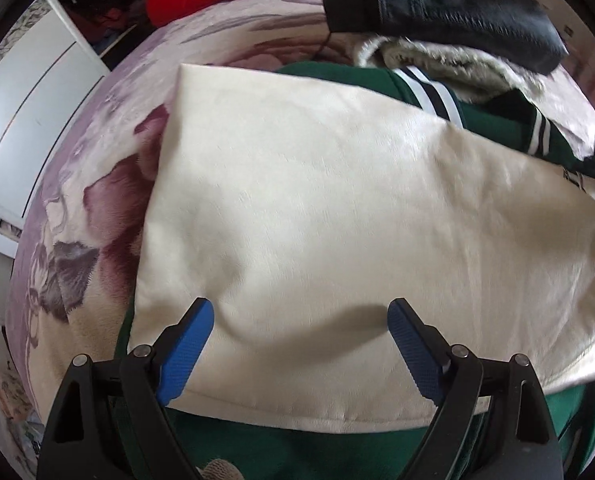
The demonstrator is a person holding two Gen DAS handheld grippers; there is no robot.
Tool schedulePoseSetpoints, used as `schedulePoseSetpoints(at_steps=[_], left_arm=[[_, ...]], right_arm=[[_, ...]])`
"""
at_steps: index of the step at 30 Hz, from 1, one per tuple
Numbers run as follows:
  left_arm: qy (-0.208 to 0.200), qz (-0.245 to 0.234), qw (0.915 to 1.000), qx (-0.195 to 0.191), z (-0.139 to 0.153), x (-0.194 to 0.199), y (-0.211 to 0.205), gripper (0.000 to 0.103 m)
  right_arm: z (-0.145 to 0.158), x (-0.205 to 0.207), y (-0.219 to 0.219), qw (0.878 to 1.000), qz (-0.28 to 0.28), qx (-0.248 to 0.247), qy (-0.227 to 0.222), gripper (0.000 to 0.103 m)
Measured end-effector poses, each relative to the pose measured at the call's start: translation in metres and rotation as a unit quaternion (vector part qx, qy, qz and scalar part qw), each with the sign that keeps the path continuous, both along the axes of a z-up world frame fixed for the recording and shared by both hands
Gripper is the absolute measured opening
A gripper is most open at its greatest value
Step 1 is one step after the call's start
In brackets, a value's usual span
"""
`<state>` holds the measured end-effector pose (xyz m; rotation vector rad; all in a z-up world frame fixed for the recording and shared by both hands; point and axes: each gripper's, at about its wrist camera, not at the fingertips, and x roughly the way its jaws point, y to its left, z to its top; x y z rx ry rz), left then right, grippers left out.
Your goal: Fold large clothes
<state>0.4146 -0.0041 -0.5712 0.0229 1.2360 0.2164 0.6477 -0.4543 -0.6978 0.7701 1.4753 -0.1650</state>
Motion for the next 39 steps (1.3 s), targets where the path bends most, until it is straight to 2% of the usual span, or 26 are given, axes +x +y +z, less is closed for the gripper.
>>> schedulePoseSetpoints(at_steps=[1,3,5,6,7,8,9,12,14,17,18,20,23,25,26,28,29,30,31,32,33,35,38,39], left_arm=[[0.004,-0.002,1.0,-0.005,0.001,-0.001,0.001,0.089],[0.007,-0.011,0.9995,-0.03,0.006,-0.008,0.005,0.089],[0.009,-0.027,0.9978,-0.06,0.017,-0.024,0.006,0.089],[0.016,-0.037,0.9964,-0.075,0.02,-0.034,0.006,0.089],[0.025,-0.043,0.9948,-0.089,0.024,-0.047,0.006,0.089],[0.035,-0.045,0.9933,-0.1,0.026,-0.062,0.005,0.089],[0.044,-0.044,0.9919,-0.11,0.027,-0.071,0.004,0.089],[0.086,-0.025,0.9807,-0.174,0.028,-0.123,0.002,0.089],[0.115,-0.007,0.9657,-0.233,0.026,-0.165,-0.005,0.089],[0.138,0.014,0.945,-0.296,0.021,-0.219,-0.023,0.088],[0.139,0.027,0.9394,-0.312,0.018,-0.238,-0.028,0.088],[0.14,0.067,0.9228,-0.352,0.008,-0.278,-0.039,0.087],[0.133,0.104,0.9129,-0.371,-0.008,-0.312,-0.052,0.086],[0.142,0.124,0.9115,-0.366,-0.024,-0.327,-0.067,0.086],[0.141,0.129,0.9061,-0.378,-0.03,-0.33,-0.073,0.086],[0.144,0.146,0.9048,-0.373,-0.042,-0.335,-0.086,0.086],[0.14,0.151,0.901,-0.382,-0.047,-0.335,-0.094,0.086],[0.141,0.158,0.9026,-0.375,-0.05,-0.334,-0.098,0.084],[0.132,0.17,0.9091,-0.357,-0.051,-0.333,-0.104,0.074],[0.121,0.179,0.9171,-0.335,-0.048,-0.333,-0.106,0.042],[0.117,0.189,0.922,-0.317,-0.043,-0.334,-0.107,0.031],[0.093,0.206,0.9249,-0.306,-0.027,-0.338,-0.108,0.019],[0.061,0.216,0.9319,-0.285,0.003,-0.348,-0.112,0.014],[0.053,0.219,0.9313,-0.286,0.011,-0.35,-0.111,0.013]], right_arm=[[-0.007,-0.001,-0.005,1.0,-0.004,0.021,0.008,0.007],[0.001,-0.001,-0.01,0.999,0.009,0.033,0.007,0.01],[0.029,-0.013,-0.014,0.998,0.037,0.048,-0.002,0.029],[0.043,-0.021,-0.017,0.998,0.05,0.042,-0.006,0.033],[0.065,-0.035,-0.019,0.997,0.07,0.031,-0.011,0.046],[0.082,-0.047,-0.02,0.996,0.087,0.024,-0.011,0.063],[0.102,-0.068,-0.023,0.994,0.106,0.016,-0.009,0.068],[0.134,-0.132,-0.029,0.991,0.133,0.008,0.013,0.068],[0.141,-0.181,-0.033,0.989,0.139,0.015,0.044,0.068],[0.135,-0.244,-0.038,0.985,0.147,0.02,0.082,0.068],[0.132,-0.261,-0.039,0.984,0.153,0.022,0.09,0.068],[0.116,-0.285,-0.037,0.982,0.158,0.037,0.099,0.068],[0.093,-0.312,-0.045,0.98,0.146,0.08,0.107,0.068],[0.079,-0.322,-0.05,0.978,0.143,0.103,0.109,0.068],[0.075,-0.323,-0.051,0.978,0.142,0.109,0.106,0.068],[0.069,-0.325,-0.056,0.977,0.144,0.126,0.099,0.068],[0.066,-0.325,-0.058,0.977,0.145,0.129,0.092,0.068],[0.066,-0.326,-0.06,0.977,0.148,0.129,0.086,0.068],[0.065,-0.327,-0.062,0.977,0.149,0.128,0.085,0.068],[0.062,-0.327,-0.063,0.976,0.149,0.131,0.084,0.068],[0.061,-0.326,-0.063,0.976,0.15,0.135,0.086,0.068],[0.058,-0.326,-0.059,0.974,0.163,0.131,0.091,0.068],[0.059,-0.324,-0.048,0.969,0.194,0.123,0.092,0.068],[0.06,-0.321,-0.044,0.967,0.203,0.12,0.093,0.068]])
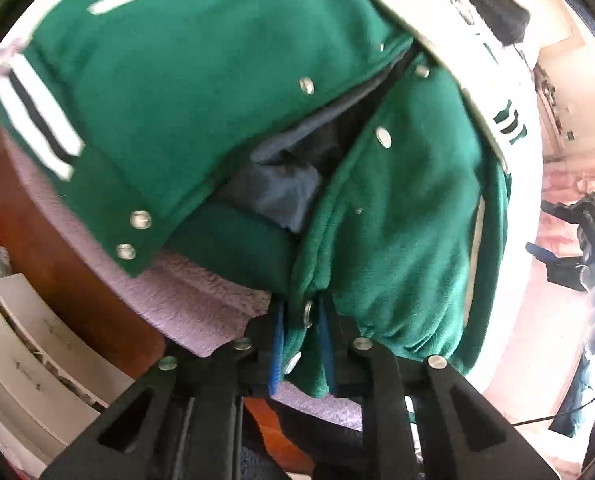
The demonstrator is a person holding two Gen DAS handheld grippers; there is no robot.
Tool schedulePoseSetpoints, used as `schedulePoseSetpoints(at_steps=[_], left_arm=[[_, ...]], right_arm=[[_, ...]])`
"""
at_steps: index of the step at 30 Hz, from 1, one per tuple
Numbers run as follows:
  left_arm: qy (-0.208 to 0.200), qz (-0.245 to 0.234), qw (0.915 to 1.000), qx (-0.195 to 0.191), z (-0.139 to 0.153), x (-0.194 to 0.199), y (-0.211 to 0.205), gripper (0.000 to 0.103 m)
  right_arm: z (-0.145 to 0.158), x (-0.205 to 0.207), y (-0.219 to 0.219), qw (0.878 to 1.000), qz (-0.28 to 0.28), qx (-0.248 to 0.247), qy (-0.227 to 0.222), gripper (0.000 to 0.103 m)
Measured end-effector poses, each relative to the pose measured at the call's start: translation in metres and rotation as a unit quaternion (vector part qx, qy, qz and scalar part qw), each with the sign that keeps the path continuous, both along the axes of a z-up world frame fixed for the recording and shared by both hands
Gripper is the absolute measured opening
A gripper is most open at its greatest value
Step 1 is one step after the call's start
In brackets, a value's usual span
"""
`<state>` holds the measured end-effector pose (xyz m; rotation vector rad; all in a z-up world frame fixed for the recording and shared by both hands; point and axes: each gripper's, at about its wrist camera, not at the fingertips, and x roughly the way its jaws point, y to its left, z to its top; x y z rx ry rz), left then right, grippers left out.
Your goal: Fold large clothes
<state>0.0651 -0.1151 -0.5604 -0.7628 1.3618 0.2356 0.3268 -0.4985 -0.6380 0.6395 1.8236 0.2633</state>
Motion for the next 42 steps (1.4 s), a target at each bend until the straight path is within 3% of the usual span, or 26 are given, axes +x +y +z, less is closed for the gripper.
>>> schedulePoseSetpoints(at_steps=[2,4,7,13,18,21,24,28,31,33,35,39,40,41,42], left_arm=[[-0.011,0.008,0.9999,0.002,0.01,-0.005,0.001,0.012],[-0.014,0.01,0.9998,0.009,0.013,-0.013,0.003,0.004],[-0.017,0.03,0.9992,-0.021,0.01,-0.018,0.008,0.004],[-0.03,0.041,0.9985,0.022,0.02,-0.019,0.028,0.004],[-0.028,0.055,0.9975,0.035,0.0,-0.016,0.065,0.004],[-0.019,0.05,0.9984,0.02,-0.019,-0.015,0.07,0.004],[-0.02,0.041,0.9987,0.023,-0.018,-0.014,0.068,0.004],[-0.024,0.048,0.9983,0.022,-0.018,-0.017,0.067,0.004],[-0.023,0.056,0.998,0.019,-0.018,-0.019,0.067,0.004],[-0.021,0.06,0.9978,0.017,-0.019,-0.019,0.069,0.004],[-0.022,0.076,0.9969,0.009,-0.02,-0.02,0.071,0.004],[-0.026,0.125,0.9916,-0.021,-0.022,-0.027,0.074,0.004],[-0.026,0.126,0.9914,-0.024,-0.022,-0.028,0.072,0.004],[-0.027,0.128,0.9911,-0.027,-0.021,-0.028,0.071,0.004],[-0.027,0.131,0.9905,-0.032,-0.021,-0.029,0.07,0.004]], right_arm=[[0.002,0.005,0.007,1.0,0.02,-0.005,-0.001,0.068],[0.006,0.014,0.017,0.999,0.042,-0.012,-0.007,0.068],[0.014,0.031,0.034,0.997,0.077,-0.018,-0.023,0.068],[0.027,0.051,0.066,0.99,0.127,-0.03,-0.051,0.068],[0.028,0.054,0.076,0.989,0.134,-0.022,-0.051,0.068],[0.026,0.057,0.076,0.99,0.134,-0.024,-0.047,0.068],[0.031,0.074,0.073,0.992,0.121,-0.017,-0.043,0.068],[0.056,0.137,0.081,0.989,0.114,-0.002,-0.093,0.068],[0.064,0.207,0.11,0.978,0.122,-0.059,-0.159,0.068],[0.058,0.25,0.133,0.971,0.114,-0.094,-0.186,0.068],[0.041,0.292,0.161,0.971,0.115,-0.098,-0.187,0.068],[0.005,0.332,0.225,0.959,0.149,-0.164,-0.177,0.068],[-0.003,0.334,0.238,0.951,0.16,-0.197,-0.176,0.065],[-0.005,0.334,0.243,0.946,0.157,-0.217,-0.184,0.028],[-0.007,0.335,0.245,0.944,0.145,-0.227,-0.189,0.006]])
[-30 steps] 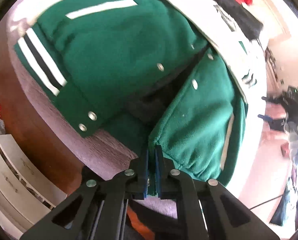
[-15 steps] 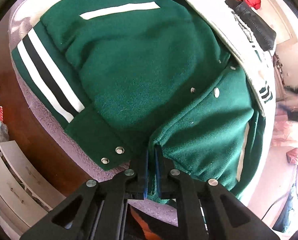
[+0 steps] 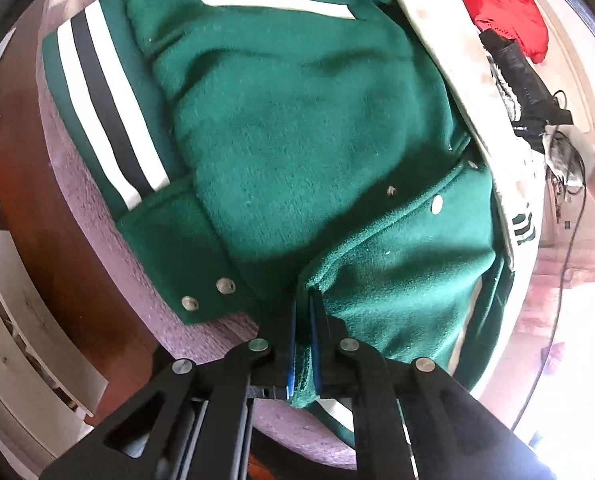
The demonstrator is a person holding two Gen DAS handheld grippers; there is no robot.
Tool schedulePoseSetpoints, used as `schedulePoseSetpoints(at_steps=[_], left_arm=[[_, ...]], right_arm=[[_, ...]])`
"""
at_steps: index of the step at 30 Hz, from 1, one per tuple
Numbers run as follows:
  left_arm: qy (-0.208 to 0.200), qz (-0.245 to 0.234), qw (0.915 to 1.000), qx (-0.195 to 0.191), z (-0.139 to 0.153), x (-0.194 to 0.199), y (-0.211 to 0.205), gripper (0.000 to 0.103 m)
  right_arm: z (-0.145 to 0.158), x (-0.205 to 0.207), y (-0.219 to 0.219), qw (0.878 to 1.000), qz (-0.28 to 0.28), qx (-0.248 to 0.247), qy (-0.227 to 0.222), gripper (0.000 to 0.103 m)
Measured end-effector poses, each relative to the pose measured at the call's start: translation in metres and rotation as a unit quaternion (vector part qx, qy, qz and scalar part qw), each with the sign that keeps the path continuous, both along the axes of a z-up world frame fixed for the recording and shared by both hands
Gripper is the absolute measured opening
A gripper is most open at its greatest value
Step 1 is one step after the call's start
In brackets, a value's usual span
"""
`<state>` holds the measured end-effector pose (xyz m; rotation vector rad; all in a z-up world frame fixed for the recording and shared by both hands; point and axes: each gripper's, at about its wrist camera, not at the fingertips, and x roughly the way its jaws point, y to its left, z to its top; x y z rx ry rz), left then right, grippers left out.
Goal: Fold large clothes
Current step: 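Lay the hem over the jacket with the left gripper while the right gripper grasps the collar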
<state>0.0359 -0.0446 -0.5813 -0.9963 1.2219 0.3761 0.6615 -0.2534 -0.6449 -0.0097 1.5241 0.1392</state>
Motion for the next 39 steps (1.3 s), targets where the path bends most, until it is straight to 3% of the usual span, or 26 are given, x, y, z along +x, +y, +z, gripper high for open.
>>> schedulePoseSetpoints(at_steps=[3,5,8,9,10,11,12,14,17,19,22,24,25,26,28,30,33,34,36,37,38,39], left_arm=[[-0.009,0.012,0.9998,-0.016,0.002,-0.005,0.005,0.004],[-0.015,0.011,0.9992,-0.035,-0.001,-0.007,0.01,0.004],[-0.012,0.0,0.9977,-0.066,-0.008,-0.003,0.017,0.006],[-0.01,0.007,0.9956,-0.092,-0.014,-0.004,0.023,0.007],[-0.012,0.016,0.9934,-0.113,-0.017,-0.006,0.028,0.007],[-0.013,0.025,0.9912,-0.129,-0.018,-0.009,0.033,0.014],[-0.012,0.031,0.9901,-0.136,-0.018,-0.012,0.036,0.03],[-0.021,0.046,0.9885,-0.142,-0.01,-0.02,0.046,0.06],[-0.032,0.05,0.988,-0.142,0.003,-0.025,0.052,0.06],[-0.04,0.036,0.9895,-0.134,0.011,-0.023,0.05,0.06],[-0.039,-0.006,0.9925,-0.116,0.016,-0.01,0.035,0.06],[-0.04,-0.025,0.9932,-0.106,0.018,-0.003,0.023,0.06],[-0.041,-0.029,0.994,-0.097,0.02,0.0,0.016,0.06],[-0.04,-0.033,0.9951,-0.084,0.023,0.002,0.008,0.06],[-0.041,-0.034,0.9962,-0.07,0.028,0.004,-0.006,0.06],[-0.043,-0.024,0.9971,-0.058,0.033,0.003,-0.022,0.06],[-0.032,-0.013,0.9988,-0.034,0.032,0.0,-0.042,0.06],[-0.028,0.001,0.9992,-0.027,0.031,-0.002,-0.048,0.06],[-0.023,0.03,0.9991,-0.021,0.029,-0.01,-0.055,0.06],[-0.02,0.041,0.9988,-0.019,0.028,-0.013,-0.059,0.06],[-0.016,0.053,0.9984,-0.014,0.027,-0.018,-0.063,0.06],[-0.013,0.058,0.9982,-0.011,0.027,-0.022,-0.066,0.06]], right_arm=[[0.002,-0.001,0.002,0.999,-0.036,-0.007,-0.001,0.005],[0.013,-0.006,0.006,1.0,-0.015,0.009,-0.012,0.006],[0.03,-0.022,-0.007,0.997,0.016,0.074,0.027,0.015],[0.035,-0.032,-0.016,0.994,0.016,0.092,0.051,0.021],[0.041,-0.045,-0.03,0.993,0.012,0.097,0.066,0.043],[0.049,-0.059,-0.045,0.992,0.007,0.101,0.071,0.063],[0.056,-0.075,-0.06,0.992,-0.001,0.101,0.073,0.066],[0.067,-0.119,-0.1,0.992,-0.02,0.088,0.089,0.066],[0.061,-0.197,-0.153,0.987,-0.052,0.078,0.132,0.066],[0.042,-0.246,-0.18,0.98,-0.081,0.077,0.168,0.066],[0.011,-0.3,-0.199,0.97,-0.116,0.105,0.186,0.065],[-0.006,-0.319,-0.206,0.976,-0.114,0.082,0.166,0.036],[-0.024,-0.33,-0.215,0.979,-0.111,0.046,0.163,0.031],[-0.039,-0.338,-0.226,0.976,-0.126,0.04,0.174,0.035],[-0.051,-0.345,-0.244,0.965,-0.165,0.079,0.187,0.035],[-0.03,-0.338,-0.242,0.973,-0.131,0.096,0.163,0.036],[0.001,-0.329,-0.242,0.978,-0.096,0.145,0.116,0.06],[0.001,-0.322,-0.241,0.978,-0.085,0.159,0.108,0.067],[-0.014,-0.311,-0.239,0.977,-0.081,0.162,0.111,0.067],[-0.03,-0.302,-0.232,0.973,-0.087,0.174,0.121,0.057],[-0.039,-0.301,-0.236,0.968,-0.097,0.193,0.13,0.008],[-0.047,-0.301,-0.236,0.963,-0.106,0.205,0.14,0.005]])
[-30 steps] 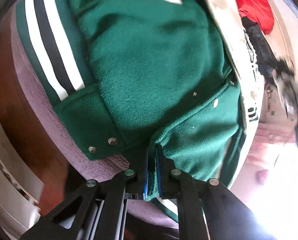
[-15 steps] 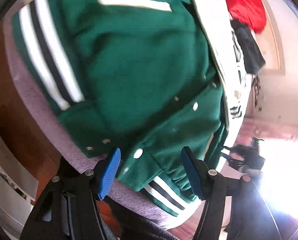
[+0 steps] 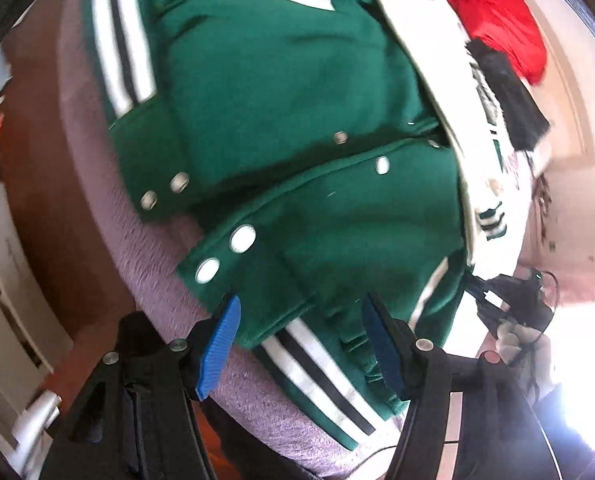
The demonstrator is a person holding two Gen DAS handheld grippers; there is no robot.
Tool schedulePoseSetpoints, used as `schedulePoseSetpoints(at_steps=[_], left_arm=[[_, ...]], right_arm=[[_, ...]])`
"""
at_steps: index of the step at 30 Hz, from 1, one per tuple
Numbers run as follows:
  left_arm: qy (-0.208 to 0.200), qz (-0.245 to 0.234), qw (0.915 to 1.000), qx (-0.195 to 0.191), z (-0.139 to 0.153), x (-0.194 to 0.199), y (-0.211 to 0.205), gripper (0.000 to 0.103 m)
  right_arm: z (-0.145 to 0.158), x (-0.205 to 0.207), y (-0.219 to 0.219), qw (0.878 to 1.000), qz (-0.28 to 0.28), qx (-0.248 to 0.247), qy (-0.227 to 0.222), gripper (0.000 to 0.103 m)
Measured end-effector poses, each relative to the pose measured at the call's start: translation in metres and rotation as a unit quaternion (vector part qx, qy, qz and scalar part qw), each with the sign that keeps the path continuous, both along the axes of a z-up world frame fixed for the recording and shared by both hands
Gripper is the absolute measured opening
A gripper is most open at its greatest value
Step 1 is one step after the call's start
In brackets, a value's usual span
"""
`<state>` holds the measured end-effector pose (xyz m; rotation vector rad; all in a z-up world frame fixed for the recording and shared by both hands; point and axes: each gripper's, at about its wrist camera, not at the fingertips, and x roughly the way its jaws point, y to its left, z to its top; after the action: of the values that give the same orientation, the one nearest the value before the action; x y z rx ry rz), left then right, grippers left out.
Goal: Fold large clothes
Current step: 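Lay the hem over the jacket with the left gripper while the right gripper grasps the collar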
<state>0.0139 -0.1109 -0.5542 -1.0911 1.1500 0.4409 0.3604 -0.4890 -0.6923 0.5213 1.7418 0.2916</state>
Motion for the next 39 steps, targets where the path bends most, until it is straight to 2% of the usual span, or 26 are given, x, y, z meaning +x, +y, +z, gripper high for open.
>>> schedulePoseSetpoints(at_steps=[3,4,6,7,9,10,11,12,13,15,17,19,22,24,28,29,30,31,32,33,34,39], left_arm=[[0.012,0.017,0.9998,0.009,-0.003,-0.011,-0.009,0.06],[0.016,0.02,0.9996,0.011,-0.002,-0.012,-0.01,0.06],[0.02,0.026,0.9994,0.014,-0.002,-0.015,-0.013,0.06],[0.021,0.03,0.9992,0.016,-0.001,-0.016,-0.012,0.06],[0.011,0.043,0.9989,0.017,0.003,-0.016,-0.012,0.06],[0.003,0.055,0.9983,0.017,0.007,-0.018,-0.009,0.06],[-0.002,0.062,0.998,0.014,0.009,-0.02,-0.008,0.06],[-0.013,0.073,0.9973,0.006,0.01,-0.021,-0.006,0.06],[-0.019,0.087,0.9961,-0.001,0.01,-0.023,-0.002,0.06],[-0.032,0.101,0.9942,-0.02,0.004,-0.022,0.003,0.063],[-0.034,0.114,0.9923,-0.033,-0.007,-0.021,0.007,0.071],[-0.033,0.124,0.9906,-0.048,-0.022,-0.017,0.009,0.071],[-0.024,0.134,0.9891,-0.055,-0.039,-0.011,0.011,0.071],[-0.022,0.145,0.9874,-0.059,-0.049,-0.009,0.015,0.071],[-0.015,0.161,0.986,-0.041,-0.055,-0.004,0.02,0.071],[-0.012,0.164,0.986,-0.029,-0.053,-0.003,0.021,0.068],[-0.005,0.165,0.9861,-0.016,-0.051,-0.003,0.022,0.051],[-0.004,0.166,0.9861,-0.01,-0.049,-0.002,0.022,0.04],[-0.012,0.167,0.9859,-0.01,-0.049,-0.003,0.023,0.029],[-0.012,0.167,0.9859,-0.001,-0.045,-0.002,0.021,0.024],[-0.014,0.166,0.9861,0.006,-0.041,-0.003,0.02,0.022],[-0.019,0.168,0.9854,0.019,-0.026,-0.008,0.016,0.014]], right_arm=[[0.016,0.0,-0.01,0.998,0.002,-0.046,-0.049,0.004],[0.011,-0.003,-0.02,0.997,0.005,-0.058,-0.041,0.004],[0.0,0.001,-0.03,0.999,0.003,-0.035,-0.003,0.005],[0.004,0.006,-0.033,1.0,-0.001,-0.023,0.01,0.005],[0.019,0.017,-0.041,0.999,-0.007,-0.01,0.04,0.014],[0.035,0.024,-0.044,0.999,-0.015,0.007,0.049,0.027],[0.05,0.031,-0.05,0.999,-0.019,0.02,0.047,0.05],[0.066,0.04,-0.051,0.999,-0.017,0.027,0.041,0.059],[0.088,0.051,-0.053,0.999,-0.006,0.025,0.028,0.064],[0.115,0.074,-0.045,1.0,0.018,0.01,0.009,0.064],[0.133,0.111,-0.022,0.999,0.042,0.001,-0.002,0.064],[0.145,0.14,0.014,0.998,0.062,-0.009,-0.02,0.064],[0.154,0.187,0.092,0.992,0.094,-0.039,-0.071,0.064],[0.149,0.223,0.124,0.989,0.102,-0.051,-0.094,0.064],[0.11,0.289,0.197,0.986,0.09,-0.095,-0.105,0.064],[0.097,0.3,0.212,0.985,0.093,-0.105,-0.098,0.064],[0.084,0.308,0.223,0.984,0.095,-0.124,-0.088,0.064],[0.067,0.315,0.235,0.982,0.1,-0.142,-0.075,0.064],[0.058,0.318,0.242,0.978,0.109,-0.162,-0.071,0.056],[0.053,0.319,0.248,0.972,0.114,-0.191,-0.078,0.042],[0.055,0.319,0.252,0.964,0.111,-0.22,-0.101,0.004],[0.076,0.309,0.266,0.949,0.124,-0.248,-0.148,0.004]])
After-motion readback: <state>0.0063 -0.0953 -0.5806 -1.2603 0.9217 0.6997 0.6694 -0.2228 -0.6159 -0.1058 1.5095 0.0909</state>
